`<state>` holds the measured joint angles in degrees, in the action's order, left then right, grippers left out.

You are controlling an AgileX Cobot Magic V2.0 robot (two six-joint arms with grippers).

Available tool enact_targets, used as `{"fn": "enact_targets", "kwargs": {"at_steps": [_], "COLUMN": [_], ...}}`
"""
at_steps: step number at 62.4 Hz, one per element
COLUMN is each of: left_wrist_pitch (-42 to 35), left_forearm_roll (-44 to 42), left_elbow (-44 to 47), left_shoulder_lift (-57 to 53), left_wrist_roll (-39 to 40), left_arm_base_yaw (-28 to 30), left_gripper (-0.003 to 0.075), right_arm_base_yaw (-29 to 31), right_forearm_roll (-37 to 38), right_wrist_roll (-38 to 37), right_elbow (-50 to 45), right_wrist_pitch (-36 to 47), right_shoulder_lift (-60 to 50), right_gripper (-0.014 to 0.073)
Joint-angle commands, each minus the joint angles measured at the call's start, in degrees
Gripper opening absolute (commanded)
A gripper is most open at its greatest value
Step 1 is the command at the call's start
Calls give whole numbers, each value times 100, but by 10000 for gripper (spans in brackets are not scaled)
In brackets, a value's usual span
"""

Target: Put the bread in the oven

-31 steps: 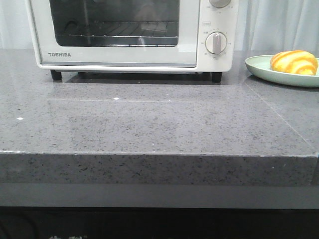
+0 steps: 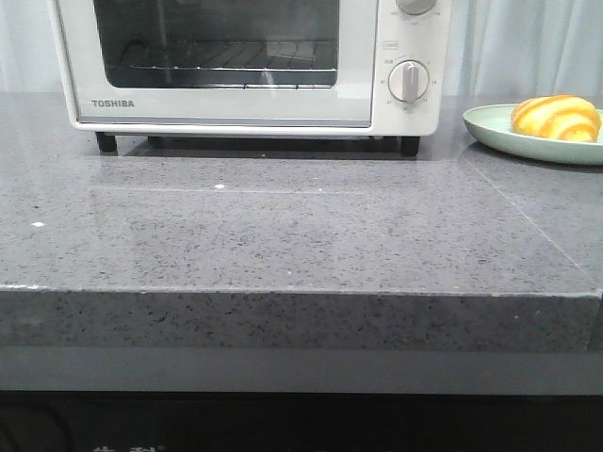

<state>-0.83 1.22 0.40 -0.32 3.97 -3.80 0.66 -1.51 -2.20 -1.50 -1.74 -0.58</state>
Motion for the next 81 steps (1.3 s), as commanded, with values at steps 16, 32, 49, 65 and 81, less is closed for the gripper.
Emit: {"fn": "enact_targets", "kwargs": {"at_steps": [16,32,49,65,81], "left_wrist_pitch": [-531,21,1806,2891,2955], "left_forearm_roll": [21,135,135,147,147], "left_elbow": [133,-1060,-3159,-4413,-4413], "left_shoulder_lift": [-123,62,1142,2420,3039], "left_wrist_roll": [-6,6,6,6,6], "left_arm_base_yaw": [6,6,6,6,6], "left_gripper": [-18,-18,-18,-18,-18], "right_arm_base_yaw": [29,29,29,29,29], "right_forearm_roll": [-8,-189,-184,-189,-189], "right_wrist_roll": [53,31,31,31,31], "right_elbow": [-5,1005,2841,3952,3949], "right_wrist_pitch": [519,-361,-1685,-2186,-2206], "right_shoulder_lift": [-121,-92,839,2117,2664], "right_gripper": [-120,-120,-120,-120,-120]}}
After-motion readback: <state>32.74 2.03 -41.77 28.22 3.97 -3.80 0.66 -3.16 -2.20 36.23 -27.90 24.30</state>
